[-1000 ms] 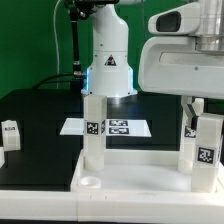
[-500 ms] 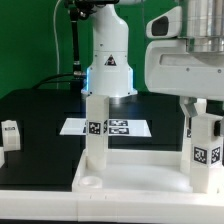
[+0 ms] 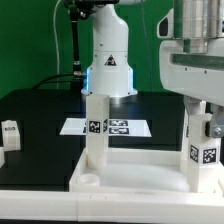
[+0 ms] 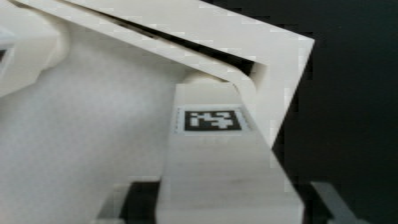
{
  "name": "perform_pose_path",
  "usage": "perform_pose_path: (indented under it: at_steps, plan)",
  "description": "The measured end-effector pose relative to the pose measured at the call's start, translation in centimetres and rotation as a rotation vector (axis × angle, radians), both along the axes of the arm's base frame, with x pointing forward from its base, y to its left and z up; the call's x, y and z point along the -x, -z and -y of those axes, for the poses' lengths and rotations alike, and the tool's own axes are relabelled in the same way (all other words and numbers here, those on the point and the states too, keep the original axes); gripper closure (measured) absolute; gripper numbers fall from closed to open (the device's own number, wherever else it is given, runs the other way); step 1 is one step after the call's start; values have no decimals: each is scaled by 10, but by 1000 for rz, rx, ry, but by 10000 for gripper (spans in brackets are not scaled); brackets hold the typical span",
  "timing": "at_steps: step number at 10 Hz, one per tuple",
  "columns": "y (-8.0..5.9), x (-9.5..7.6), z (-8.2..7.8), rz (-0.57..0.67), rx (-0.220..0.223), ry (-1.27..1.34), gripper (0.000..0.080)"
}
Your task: Assemble desk
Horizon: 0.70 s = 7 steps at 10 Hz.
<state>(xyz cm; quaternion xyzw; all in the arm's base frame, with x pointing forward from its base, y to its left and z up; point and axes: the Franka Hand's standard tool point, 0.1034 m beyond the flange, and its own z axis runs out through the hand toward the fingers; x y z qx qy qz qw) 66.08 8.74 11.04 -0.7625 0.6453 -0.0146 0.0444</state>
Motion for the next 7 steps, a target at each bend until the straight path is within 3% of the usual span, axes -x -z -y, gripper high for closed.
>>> perform_pose_path:
  at_steps: [1,2,3,7]
  plan:
    - [0,0,0,2,3,-30,509]
    - [0,0,0,4,7,-67,442]
    - [-1,0,1,7,15,-127,248]
    - [0,1,-3,25,73,-509,157]
